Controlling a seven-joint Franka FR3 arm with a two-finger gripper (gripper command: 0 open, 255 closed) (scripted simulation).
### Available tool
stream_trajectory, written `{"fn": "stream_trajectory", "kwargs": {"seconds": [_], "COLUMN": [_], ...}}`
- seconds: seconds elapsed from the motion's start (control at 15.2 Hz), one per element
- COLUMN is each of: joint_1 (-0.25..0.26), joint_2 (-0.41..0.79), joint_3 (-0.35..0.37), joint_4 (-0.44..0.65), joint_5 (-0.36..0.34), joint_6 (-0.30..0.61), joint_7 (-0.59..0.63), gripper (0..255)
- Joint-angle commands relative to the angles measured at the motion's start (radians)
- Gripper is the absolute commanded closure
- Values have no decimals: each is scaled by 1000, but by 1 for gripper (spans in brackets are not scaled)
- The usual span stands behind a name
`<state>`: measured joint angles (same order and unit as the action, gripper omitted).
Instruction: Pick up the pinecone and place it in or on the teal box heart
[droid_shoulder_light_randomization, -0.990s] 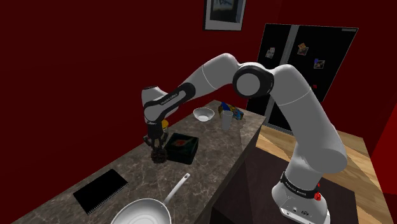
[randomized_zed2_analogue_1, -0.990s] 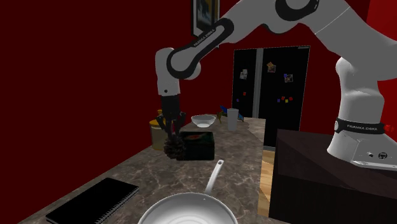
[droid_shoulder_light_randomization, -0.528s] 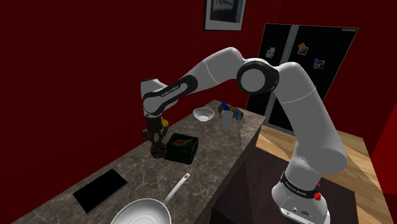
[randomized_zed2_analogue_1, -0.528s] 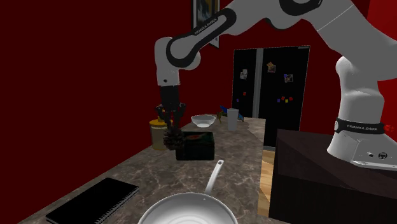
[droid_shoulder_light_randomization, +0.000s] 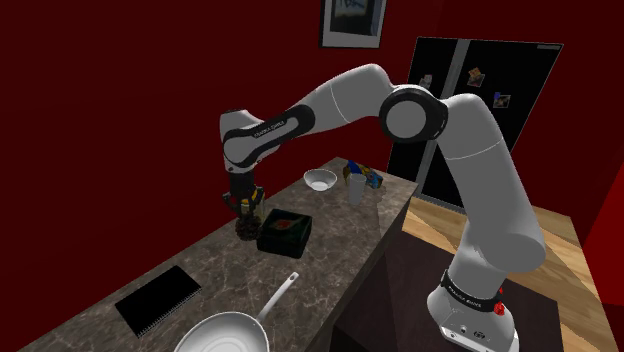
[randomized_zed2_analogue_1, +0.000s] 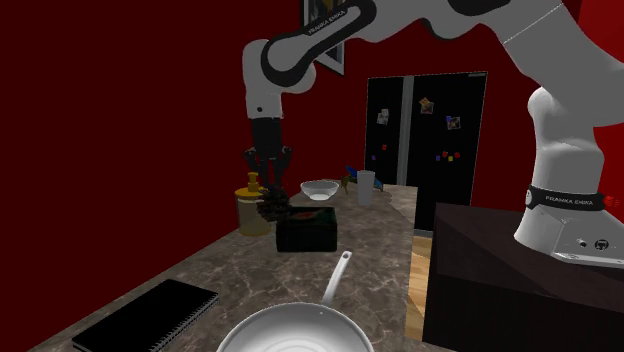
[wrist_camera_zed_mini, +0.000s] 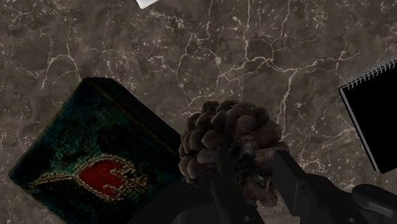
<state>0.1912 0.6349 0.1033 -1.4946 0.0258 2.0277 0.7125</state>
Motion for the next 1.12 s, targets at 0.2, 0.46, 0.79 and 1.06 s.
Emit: {"fn": "stream_trajectory", "kwargs": {"seconds": [0.2, 0.46, 0.79, 1.06], "joint_1": [0, -44, -114, -169], "joint_2": [-30, -98, -189, -248], "joint_3": [2, -9, -31, -53], "joint_4": [22, -45, -129, -170], "joint_5": [1, 8, 17, 21], "joint_6": [-51, -56, -69, -91], "joint_7": [3, -48, -139, -214], "gripper": [255, 255, 255, 255]}}
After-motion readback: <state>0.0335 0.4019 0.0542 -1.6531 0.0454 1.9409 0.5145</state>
